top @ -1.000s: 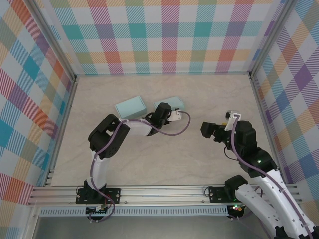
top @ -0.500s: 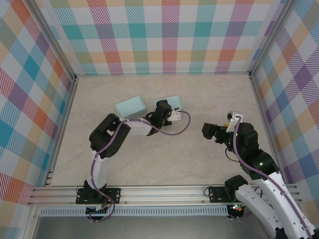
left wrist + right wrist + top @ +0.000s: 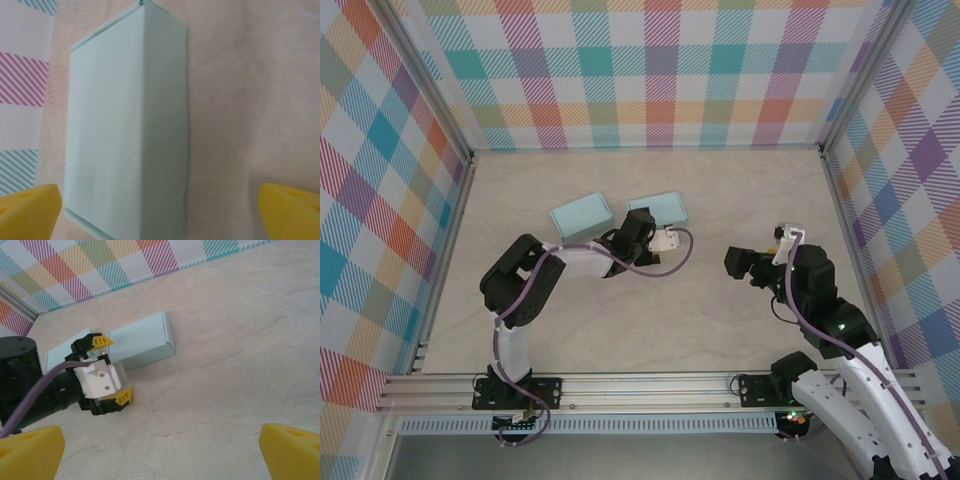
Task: Fold the paper box
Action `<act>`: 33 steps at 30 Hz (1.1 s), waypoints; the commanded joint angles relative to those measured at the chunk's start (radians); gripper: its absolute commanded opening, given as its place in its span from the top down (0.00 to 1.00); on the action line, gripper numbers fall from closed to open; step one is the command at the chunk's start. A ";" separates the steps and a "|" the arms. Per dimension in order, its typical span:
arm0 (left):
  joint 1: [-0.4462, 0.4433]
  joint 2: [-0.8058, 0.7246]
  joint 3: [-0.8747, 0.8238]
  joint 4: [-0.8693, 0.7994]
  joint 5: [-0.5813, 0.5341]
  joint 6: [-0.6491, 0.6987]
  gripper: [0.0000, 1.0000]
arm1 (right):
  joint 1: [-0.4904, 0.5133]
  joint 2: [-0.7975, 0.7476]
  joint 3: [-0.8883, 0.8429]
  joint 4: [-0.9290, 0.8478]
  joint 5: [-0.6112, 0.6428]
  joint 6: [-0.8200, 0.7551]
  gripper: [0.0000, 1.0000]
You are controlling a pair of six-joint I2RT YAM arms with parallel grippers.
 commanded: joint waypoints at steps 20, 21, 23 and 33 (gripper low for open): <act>-0.004 -0.654 -0.335 -0.105 0.128 -0.405 0.00 | -0.004 0.044 -0.024 0.054 -0.019 0.006 0.00; -0.003 -0.703 -0.373 -0.085 0.095 -0.445 0.00 | -0.004 0.048 -0.031 0.060 -0.020 0.008 0.00; -0.002 -0.790 -0.437 -0.067 0.027 -0.513 0.00 | -0.004 0.053 -0.047 0.072 -0.019 0.011 0.00; 0.003 -1.151 -0.690 -0.082 -0.264 -0.847 0.00 | -0.004 0.055 -0.134 0.134 0.002 0.034 0.00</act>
